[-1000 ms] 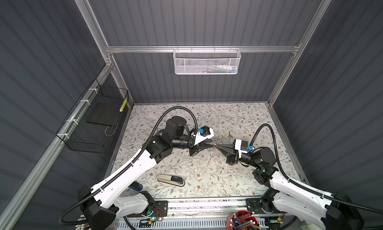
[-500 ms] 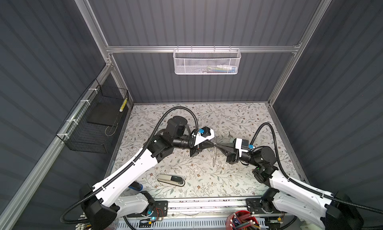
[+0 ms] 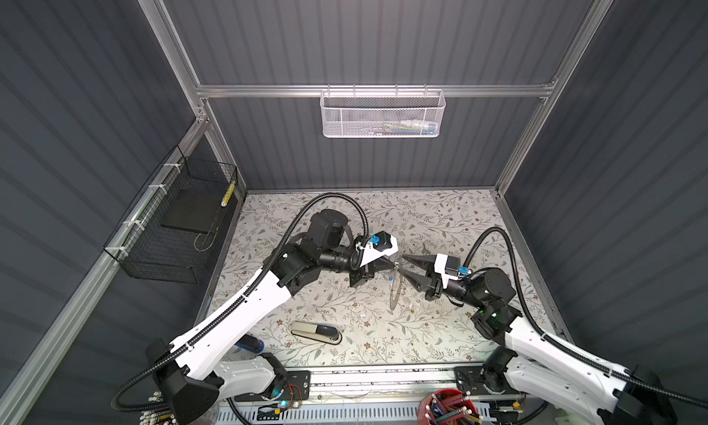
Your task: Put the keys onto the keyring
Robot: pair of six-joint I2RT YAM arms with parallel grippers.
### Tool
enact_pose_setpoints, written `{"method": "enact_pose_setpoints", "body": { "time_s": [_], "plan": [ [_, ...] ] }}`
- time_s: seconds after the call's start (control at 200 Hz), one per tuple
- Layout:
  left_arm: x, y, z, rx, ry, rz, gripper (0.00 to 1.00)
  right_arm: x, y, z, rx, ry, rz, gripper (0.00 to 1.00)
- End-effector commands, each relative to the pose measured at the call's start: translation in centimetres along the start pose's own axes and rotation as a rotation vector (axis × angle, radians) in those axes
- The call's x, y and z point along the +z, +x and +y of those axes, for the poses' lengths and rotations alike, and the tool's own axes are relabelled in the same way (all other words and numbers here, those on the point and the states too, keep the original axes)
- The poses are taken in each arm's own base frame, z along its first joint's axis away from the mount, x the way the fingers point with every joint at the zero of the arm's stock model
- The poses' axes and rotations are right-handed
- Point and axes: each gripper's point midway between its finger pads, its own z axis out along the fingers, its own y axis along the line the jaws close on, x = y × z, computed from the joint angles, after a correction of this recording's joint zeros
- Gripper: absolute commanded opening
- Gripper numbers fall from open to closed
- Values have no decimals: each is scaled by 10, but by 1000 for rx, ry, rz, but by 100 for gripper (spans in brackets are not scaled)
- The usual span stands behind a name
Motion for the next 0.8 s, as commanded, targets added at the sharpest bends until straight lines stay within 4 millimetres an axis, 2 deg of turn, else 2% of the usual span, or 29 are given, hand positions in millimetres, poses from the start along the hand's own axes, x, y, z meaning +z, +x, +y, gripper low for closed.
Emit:
{"method": "enact_pose_setpoints", "body": {
  "time_s": [0.0, 0.125, 0.365, 0.505, 0.79],
  "plan": [
    [-5, 2, 5, 19, -19, 97, 0, -3, 7, -11, -92, 53, 141, 39],
    [-1, 11, 11, 25, -34, 216, 0, -8, 8, -12, -142, 63, 185, 38],
    [1, 19, 17, 65, -58, 402, 0, -5, 16, -8, -128, 44, 217, 26],
    [4, 14, 15, 78, -47, 420, 0, 1, 18, -8, -115, 43, 214, 21],
    [10, 14, 13, 97, -38, 461, 0, 3, 20, -13, -95, 79, 207, 21]
  ]
}}
